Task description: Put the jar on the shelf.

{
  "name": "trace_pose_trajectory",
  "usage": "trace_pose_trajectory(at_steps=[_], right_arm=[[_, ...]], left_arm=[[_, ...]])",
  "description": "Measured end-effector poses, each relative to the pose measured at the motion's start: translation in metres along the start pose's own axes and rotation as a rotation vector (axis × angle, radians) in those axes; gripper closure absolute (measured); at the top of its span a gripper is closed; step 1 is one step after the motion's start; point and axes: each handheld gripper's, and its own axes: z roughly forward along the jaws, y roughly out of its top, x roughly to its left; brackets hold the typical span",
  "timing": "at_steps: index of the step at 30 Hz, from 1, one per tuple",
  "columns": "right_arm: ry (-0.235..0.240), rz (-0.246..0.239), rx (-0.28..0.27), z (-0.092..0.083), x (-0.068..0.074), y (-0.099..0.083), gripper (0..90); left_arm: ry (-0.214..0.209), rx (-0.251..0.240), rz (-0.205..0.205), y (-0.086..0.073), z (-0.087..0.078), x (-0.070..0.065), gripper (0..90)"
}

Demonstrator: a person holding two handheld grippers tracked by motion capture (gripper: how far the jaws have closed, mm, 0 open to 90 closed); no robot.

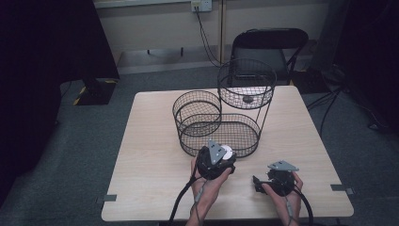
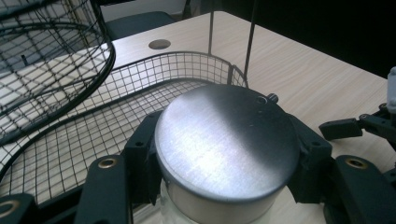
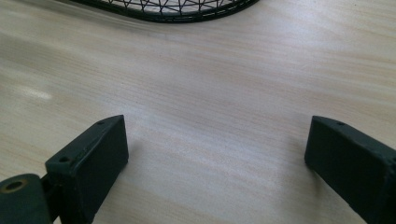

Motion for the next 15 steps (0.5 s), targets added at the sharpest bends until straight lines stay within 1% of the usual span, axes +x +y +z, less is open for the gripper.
trace_pose_trajectory(at_steps=[8,11,15], right_arm=[[-0.001,-0.001,-0.001,0.000,0.000,0.000,5.1],[-0.001,-0.001,-0.001,0.000,0.000,0.000,5.1],[-0.001,-0.001,-0.001,0.000,0.000,0.000,5.1]], left_arm=[[-0.020,-0.005,0.017,0.020,0.007,-0.005,40.7],[-0.021,0.000,0.026,0.027,0.010,-0.004,40.7],[-0.026,-0.002,0.027,0.035,0.015,-0.003,40.7]])
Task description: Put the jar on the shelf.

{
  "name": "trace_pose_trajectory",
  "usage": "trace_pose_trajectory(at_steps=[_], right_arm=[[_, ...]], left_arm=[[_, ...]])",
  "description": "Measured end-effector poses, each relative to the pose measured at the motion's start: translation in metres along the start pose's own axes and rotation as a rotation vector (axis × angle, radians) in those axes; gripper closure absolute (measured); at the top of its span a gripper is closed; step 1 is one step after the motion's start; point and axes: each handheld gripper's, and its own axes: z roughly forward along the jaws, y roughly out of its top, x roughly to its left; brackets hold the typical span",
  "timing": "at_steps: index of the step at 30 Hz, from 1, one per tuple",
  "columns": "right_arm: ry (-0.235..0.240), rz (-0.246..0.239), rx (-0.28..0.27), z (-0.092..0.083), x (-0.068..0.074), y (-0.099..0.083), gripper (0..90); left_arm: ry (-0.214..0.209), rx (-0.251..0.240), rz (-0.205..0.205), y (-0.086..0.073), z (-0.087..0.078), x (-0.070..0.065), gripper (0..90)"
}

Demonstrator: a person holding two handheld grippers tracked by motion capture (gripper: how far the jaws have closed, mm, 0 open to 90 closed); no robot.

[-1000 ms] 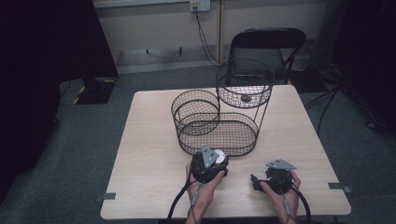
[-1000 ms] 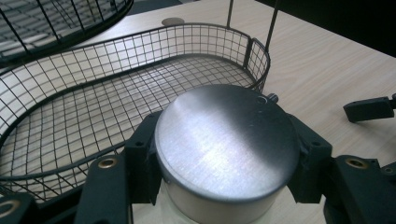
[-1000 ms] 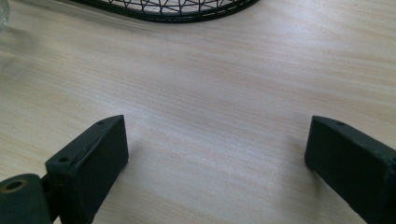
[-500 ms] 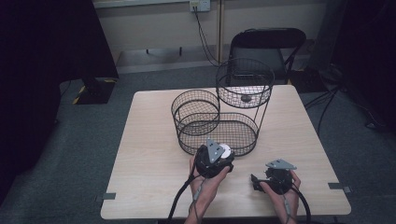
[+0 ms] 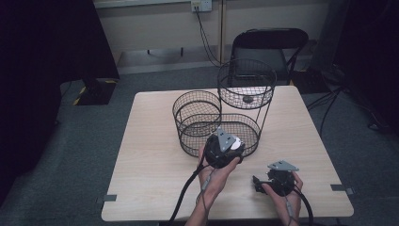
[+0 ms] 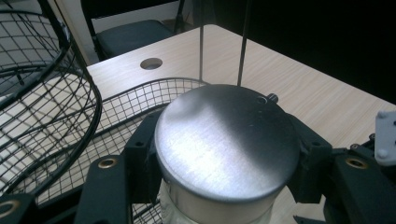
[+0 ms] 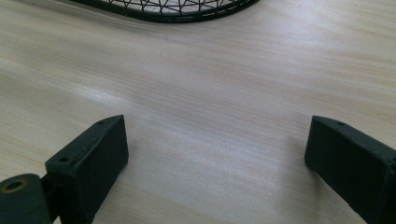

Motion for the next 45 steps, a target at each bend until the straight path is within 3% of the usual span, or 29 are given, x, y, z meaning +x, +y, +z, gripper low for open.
trace_pose_trajectory(at_steps=[10,15,31,45], right_arm=[[0.001,0.000,0.001,0.000,0.000,0.000,5.1],[0.001,0.000,0.001,0.000,0.000,0.000,5.1],[0.000,-0.002,0.001,0.000,0.000,0.000,5.1],[0.001,-0.002,0.001,0.000,0.000,0.000,5.1]], left_arm=[[-0.004,0.001,0.009,0.016,0.018,0.001,40.7],[0.000,0.008,-0.011,0.017,0.030,0.004,40.7],[0.024,0.013,-0.005,0.023,0.063,0.010,40.7],[0.039,0.051,0.002,0.024,0.092,0.014,40.6]])
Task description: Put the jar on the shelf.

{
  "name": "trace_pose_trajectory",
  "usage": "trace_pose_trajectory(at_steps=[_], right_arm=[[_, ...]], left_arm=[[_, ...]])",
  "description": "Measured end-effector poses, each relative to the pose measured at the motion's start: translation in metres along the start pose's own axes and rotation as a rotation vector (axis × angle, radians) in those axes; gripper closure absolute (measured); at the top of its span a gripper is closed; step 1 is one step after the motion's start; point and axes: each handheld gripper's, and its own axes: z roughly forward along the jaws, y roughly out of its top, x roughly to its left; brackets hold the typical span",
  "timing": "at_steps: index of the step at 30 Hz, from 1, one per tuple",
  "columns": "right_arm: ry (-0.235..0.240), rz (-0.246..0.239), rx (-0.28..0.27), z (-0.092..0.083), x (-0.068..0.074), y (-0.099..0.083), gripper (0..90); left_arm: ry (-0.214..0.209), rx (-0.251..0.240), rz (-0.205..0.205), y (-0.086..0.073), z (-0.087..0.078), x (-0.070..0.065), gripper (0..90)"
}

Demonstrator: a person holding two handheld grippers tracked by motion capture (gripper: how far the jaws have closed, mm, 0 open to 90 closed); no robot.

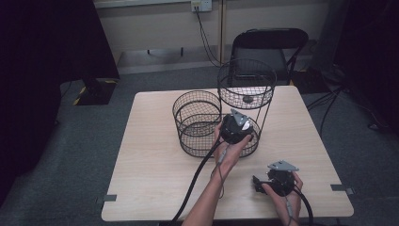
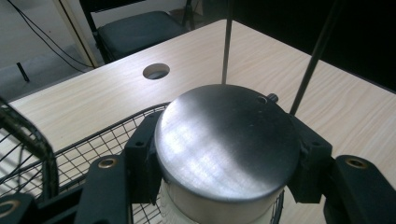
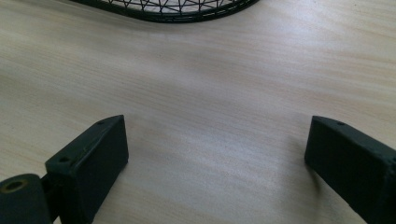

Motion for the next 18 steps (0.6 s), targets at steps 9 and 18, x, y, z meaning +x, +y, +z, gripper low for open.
trace_pose_trajectory(at_steps=[9,18], right_arm=[[0.000,0.000,0.000,0.000,0.000,0.000,5.1],[0.000,0.001,0.001,0.000,0.000,0.000,5.1]], left_arm=[[0.015,0.025,0.002,-0.002,0.020,0.004,40.6],[0.015,0.046,-0.021,-0.007,0.037,0.005,40.6]])
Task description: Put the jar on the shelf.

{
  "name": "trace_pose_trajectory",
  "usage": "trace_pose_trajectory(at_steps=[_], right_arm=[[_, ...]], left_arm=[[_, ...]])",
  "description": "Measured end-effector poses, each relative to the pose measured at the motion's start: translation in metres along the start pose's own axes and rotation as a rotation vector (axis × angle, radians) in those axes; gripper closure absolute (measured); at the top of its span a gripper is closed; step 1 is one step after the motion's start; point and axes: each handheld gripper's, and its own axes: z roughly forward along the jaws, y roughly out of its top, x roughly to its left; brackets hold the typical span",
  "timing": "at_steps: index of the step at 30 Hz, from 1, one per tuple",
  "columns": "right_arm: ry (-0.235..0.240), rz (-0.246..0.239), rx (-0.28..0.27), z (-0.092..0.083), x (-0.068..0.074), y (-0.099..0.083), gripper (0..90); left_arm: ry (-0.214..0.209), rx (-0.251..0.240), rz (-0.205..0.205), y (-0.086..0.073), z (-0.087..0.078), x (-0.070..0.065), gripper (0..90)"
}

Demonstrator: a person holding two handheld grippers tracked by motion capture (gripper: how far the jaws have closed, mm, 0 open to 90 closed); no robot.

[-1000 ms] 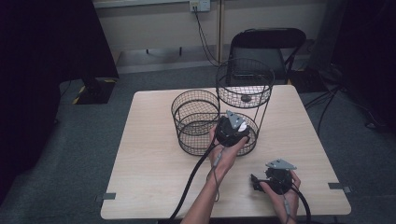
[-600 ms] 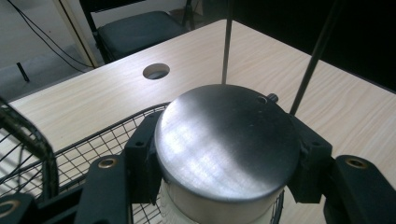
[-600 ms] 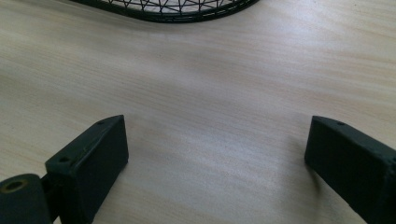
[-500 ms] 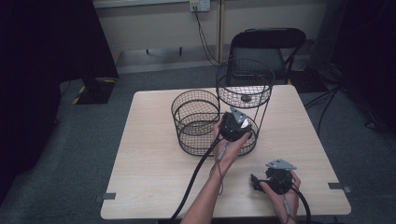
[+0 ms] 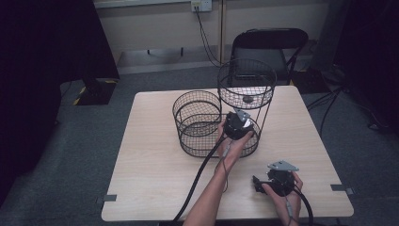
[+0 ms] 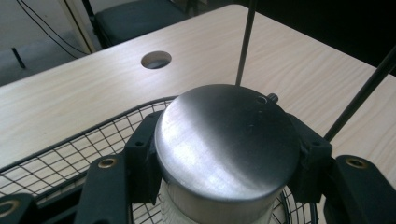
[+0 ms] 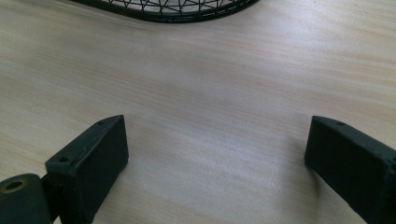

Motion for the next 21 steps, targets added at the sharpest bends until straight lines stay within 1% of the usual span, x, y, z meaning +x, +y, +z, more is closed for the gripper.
trace_pose_trajectory(at_steps=[1,3,5,7,9,10,11,13,18,21], right_arm=[[0.000,0.000,0.000,0.000,0.000,0.000,5.1],[0.000,0.000,0.000,0.000,0.000,0.000,5.1],[0.000,0.000,0.000,0.000,0.000,0.000,5.1],[0.000,-0.001,0.000,0.000,0.000,0.000,5.1],[0.000,-0.001,0.000,0.000,0.000,0.000,5.1],[0.000,0.000,0.000,0.000,0.000,0.000,5.1],[0.000,-0.001,0.000,0.000,0.000,0.000,5.1],[0.000,0.000,0.000,0.000,0.000,0.000,5.1],[0.000,0.001,0.000,0.000,0.000,0.000,5.1],[0.000,0.001,0.000,0.000,0.000,0.000,5.1]], left_arm=[[0.002,0.003,0.006,-0.001,0.001,0.000,40.6],[-0.002,0.005,-0.002,-0.002,0.004,0.000,40.6],[0.011,0.007,0.001,-0.003,0.007,0.000,40.6],[0.008,0.014,-0.002,-0.004,0.009,0.001,40.6],[0.017,0.019,0.001,-0.005,0.011,0.001,40.6],[0.020,0.014,-0.003,-0.006,0.012,0.001,40.6],[0.023,0.012,0.007,-0.006,0.012,0.001,40.6],[0.026,0.006,0.007,-0.007,0.012,0.001,40.6],[0.029,0.014,0.025,-0.009,0.010,0.000,40.4],[0.026,0.020,0.027,-0.009,0.009,0.000,40.3]])
